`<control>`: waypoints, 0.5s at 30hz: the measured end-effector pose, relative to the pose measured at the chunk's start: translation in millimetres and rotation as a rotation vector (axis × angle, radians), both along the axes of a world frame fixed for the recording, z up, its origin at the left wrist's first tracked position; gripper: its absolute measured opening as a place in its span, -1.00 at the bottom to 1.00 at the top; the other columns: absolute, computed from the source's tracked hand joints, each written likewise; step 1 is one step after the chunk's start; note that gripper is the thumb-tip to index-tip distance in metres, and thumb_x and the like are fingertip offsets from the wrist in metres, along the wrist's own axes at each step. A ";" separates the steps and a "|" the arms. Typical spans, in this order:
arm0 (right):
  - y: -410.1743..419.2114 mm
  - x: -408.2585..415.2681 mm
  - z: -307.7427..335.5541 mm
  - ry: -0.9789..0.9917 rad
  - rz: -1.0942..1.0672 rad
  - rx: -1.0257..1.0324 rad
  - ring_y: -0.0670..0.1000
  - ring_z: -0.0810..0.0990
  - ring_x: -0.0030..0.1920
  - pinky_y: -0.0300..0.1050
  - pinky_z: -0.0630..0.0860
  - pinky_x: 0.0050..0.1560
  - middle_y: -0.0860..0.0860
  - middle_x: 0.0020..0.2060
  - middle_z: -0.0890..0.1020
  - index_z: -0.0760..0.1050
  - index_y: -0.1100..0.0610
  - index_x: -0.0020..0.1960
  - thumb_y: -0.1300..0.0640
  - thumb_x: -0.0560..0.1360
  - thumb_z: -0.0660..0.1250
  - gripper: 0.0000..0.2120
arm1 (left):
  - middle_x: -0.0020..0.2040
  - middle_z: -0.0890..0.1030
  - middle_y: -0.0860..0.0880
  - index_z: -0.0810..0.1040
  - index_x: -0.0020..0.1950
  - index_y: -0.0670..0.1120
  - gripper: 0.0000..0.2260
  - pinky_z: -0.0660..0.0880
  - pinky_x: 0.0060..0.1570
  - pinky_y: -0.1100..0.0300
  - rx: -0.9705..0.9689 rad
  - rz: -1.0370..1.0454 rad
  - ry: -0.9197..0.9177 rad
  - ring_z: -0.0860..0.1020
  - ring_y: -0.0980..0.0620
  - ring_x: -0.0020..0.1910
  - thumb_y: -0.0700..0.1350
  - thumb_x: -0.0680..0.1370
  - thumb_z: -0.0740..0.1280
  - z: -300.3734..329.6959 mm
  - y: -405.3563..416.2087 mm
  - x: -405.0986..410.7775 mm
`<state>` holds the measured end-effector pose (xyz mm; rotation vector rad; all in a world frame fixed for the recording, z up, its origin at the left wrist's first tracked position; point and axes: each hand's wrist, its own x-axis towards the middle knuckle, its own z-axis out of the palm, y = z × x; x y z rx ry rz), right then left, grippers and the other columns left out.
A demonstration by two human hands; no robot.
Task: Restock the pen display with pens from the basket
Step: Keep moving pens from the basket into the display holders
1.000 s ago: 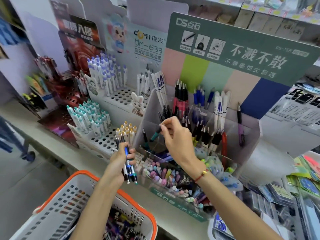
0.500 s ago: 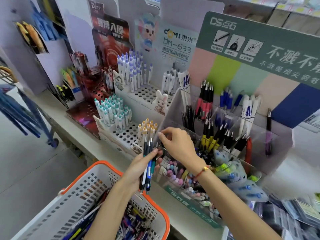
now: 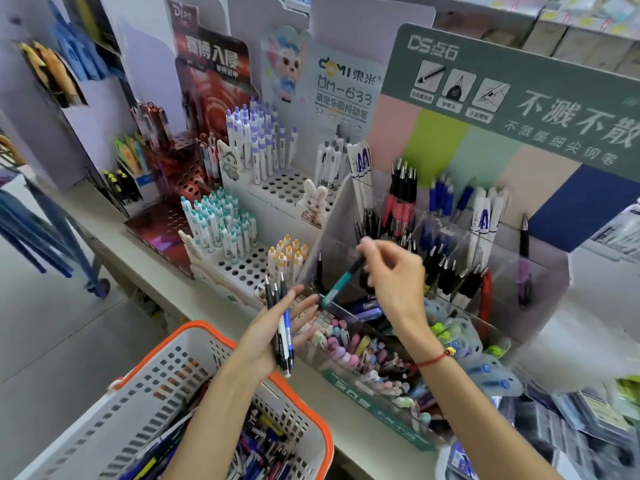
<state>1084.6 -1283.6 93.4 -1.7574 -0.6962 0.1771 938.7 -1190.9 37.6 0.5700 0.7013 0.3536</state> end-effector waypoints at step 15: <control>56.9 8.7 -39.5 -0.562 0.246 -0.857 0.26 0.60 0.02 0.01 0.45 -0.14 0.17 -0.01 0.64 0.55 0.19 0.13 0.09 0.65 0.14 -0.74 | -0.33 0.33 0.02 0.32 -0.05 -0.12 -0.86 0.25 -0.56 0.37 -0.076 -0.140 -0.134 0.25 0.17 -0.47 -0.10 0.53 0.25 -3.7 1.4 -8.5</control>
